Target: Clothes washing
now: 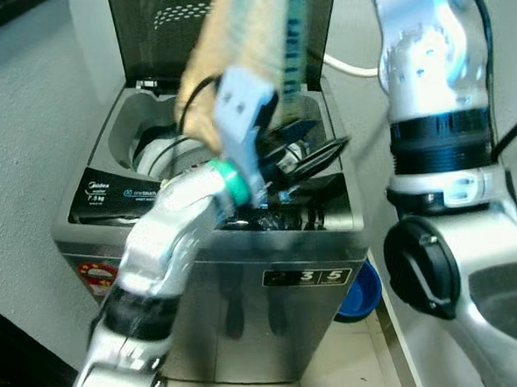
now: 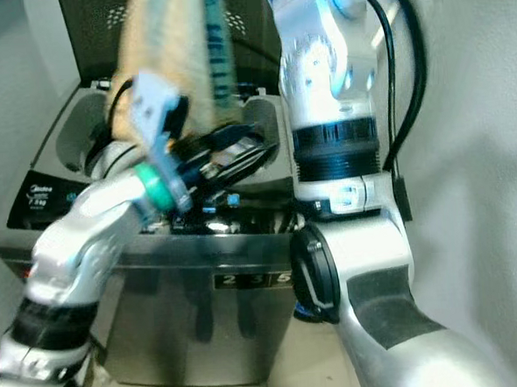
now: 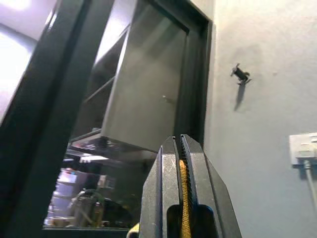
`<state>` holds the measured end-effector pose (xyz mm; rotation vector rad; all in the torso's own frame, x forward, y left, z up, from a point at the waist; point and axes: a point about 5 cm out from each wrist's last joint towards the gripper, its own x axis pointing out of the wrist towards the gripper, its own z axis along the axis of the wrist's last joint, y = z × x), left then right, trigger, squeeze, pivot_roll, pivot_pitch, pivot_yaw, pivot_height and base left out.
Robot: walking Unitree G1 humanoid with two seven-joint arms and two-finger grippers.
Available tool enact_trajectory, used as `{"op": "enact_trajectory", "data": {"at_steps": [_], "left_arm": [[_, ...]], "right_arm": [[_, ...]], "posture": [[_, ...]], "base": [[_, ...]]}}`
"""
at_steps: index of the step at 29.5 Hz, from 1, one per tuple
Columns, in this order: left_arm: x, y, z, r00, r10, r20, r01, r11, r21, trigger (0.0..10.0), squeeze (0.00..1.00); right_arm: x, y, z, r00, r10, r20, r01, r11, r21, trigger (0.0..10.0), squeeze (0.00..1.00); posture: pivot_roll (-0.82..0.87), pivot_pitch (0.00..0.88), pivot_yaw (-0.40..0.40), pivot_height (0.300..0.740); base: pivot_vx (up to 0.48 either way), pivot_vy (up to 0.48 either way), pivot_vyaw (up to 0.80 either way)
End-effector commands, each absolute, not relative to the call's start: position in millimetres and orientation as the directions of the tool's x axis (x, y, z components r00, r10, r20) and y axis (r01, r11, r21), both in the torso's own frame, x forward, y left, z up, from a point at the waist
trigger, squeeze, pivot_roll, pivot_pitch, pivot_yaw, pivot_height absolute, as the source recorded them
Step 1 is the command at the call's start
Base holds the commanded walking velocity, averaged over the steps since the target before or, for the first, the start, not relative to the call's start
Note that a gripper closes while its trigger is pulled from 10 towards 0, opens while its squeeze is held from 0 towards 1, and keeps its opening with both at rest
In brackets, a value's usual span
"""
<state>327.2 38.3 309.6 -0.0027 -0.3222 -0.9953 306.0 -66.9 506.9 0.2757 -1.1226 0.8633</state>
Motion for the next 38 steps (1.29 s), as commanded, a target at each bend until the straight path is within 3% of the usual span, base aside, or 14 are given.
{"op": "enact_trajectory", "data": {"at_steps": [1, 3, 7, 11, 14, 15, 21, 26, 27, 33, 34, 35, 36, 38], "left_arm": [[343, 53, 312, 0.578, -0.772, 0.266, 0.767, 0.625, 0.148, 10.0, 0.00], [345, 54, 313, 0.586, -0.766, 0.266, 0.759, 0.633, 0.151, 10.0, 0.00], [331, 100, 345, 0.615, -0.710, 0.343, 0.690, 0.695, 0.200, 10.0, 0.00], [329, 104, 349, 0.601, -0.718, 0.350, 0.696, 0.686, 0.212, 10.0, 0.00], [353, 114, 364, 0.671, -0.629, 0.393, 0.603, 0.771, 0.203, 10.0, 0.00], [370, 125, 375, 0.750, -0.507, 0.425, 0.478, 0.860, 0.181, 10.0, 0.00], [381, 146, 396, 0.805, -0.326, 0.495, 0.193, 0.934, 0.302, 10.0, 0.00], [375, 137, 377, 0.800, -0.423, 0.425, 0.333, 0.903, 0.272, 10.0, 0.00], [371, 126, 357, 0.792, -0.478, 0.378, 0.406, 0.877, 0.258, 10.0, 0.00], [367, 109, 335, 0.773, -0.530, 0.349, 0.474, 0.848, 0.239, 10.0, 0.00], [365, 104, 330, 0.765, -0.541, 0.348, 0.486, 0.841, 0.238, 10.0, 0.00], [362, 99, 328, 0.757, -0.549, 0.354, 0.500, 0.836, 0.226, 10.0, 0.00], [358, 97, 328, 0.748, -0.554, 0.364, 0.507, 0.832, 0.224, 10.0, 0.00], [355, 96, 329, 0.743, -0.558, 0.371, 0.512, 0.830, 0.223, 10.0, 0.00]], "right_arm": [[315, -78, 508, 0.190, 0.442, 0.877, -0.698, 0.689, -0.196, 10.0, 0.00], [317, -79, 508, 0.194, 0.441, 0.876, -0.694, 0.693, -0.195, 10.0, 0.00], [364, -111, 464, 0.501, 0.378, 0.778, -0.436, 0.887, -0.151, 10.0, 0.00], [373, -115, 453, 0.563, 0.361, 0.743, -0.388, 0.910, -0.148, 10.0, 0.00], [394, -109, 425, 0.693, 0.298, 0.657, -0.279, 0.951, -0.137, 10.0, 0.00], [399, -104, 414, 0.724, 0.275, 0.633, -0.240, 0.960, -0.143, 10.0, 0.00], [400, -87, 394, 0.716, 0.290, 0.634, -0.279, 0.953, -0.121, 10.0, 0.00], [399, -65, 362, 0.681, 0.465, 0.566, -0.430, 0.879, -0.205, 10.0, 0.00], [396, -47, 339, 0.632, 0.613, 0.474, -0.555, 0.785, -0.275, 10.0, 0.00], [394, -32, 318, 0.611, 0.698, 0.373, -0.601, 0.716, -0.356, 10.0, 0.00], [394, -30, 313, 0.612, 0.705, 0.359, -0.599, 0.709, -0.372, 10.0, 0.27], [396, -31, 314, 0.636, 0.680, 0.365, -0.576, 0.733, -0.363, 10.0, 0.93], [397, -36, 321, 0.652, 0.648, 0.393, -0.553, 0.762, -0.338, 10.0, 1.00], [399, -40, 326, 0.662, 0.627, 0.412, -0.538, 0.779, -0.321, 10.0, 1.00]], "posture": [[0.08, 0.024, 0.020, 0.740], [0.08, 0.025, 0.024, 0.740], [0.07, 0.050, 0.058, 0.740], [0.08, 0.063, 0.057, 0.740], [0.10, 0.085, 0.053, 0.740], [0.10, 0.091, 0.052, 0.740], [0.11, 0.111, 0.052, 0.740], [0.10, 0.116, 0.056, 0.740], [0.10, 0.116, 0.059, 0.740], [0.09, 0.106, 0.059, 0.740], [0.09, 0.105, 0.059, 0.740], [0.09, 0.099, 0.058, 0.740], [0.09, 0.095, 0.055, 0.740], [0.09, 0.095, 0.055, 0.740]], "base": [[0.000, 0.000, 0.00], [0.000, 0.000, 0.00], [0.000, 0.000, 0.00], [0.000, 0.000, 0.00], [0.000, 0.000, 0.00], [0.000, 0.000, 0.00], [0.000, 0.000, 0.00], [0.000, 0.000, 0.00], [0.000, 0.000, 0.00], [0.000, 0.000, 0.00], [0.000, 0.000, 0.00], [0.000, 0.000, 0.00], [0.000, 0.000, 0.00], [0.000, 0.000, 0.00]]}}
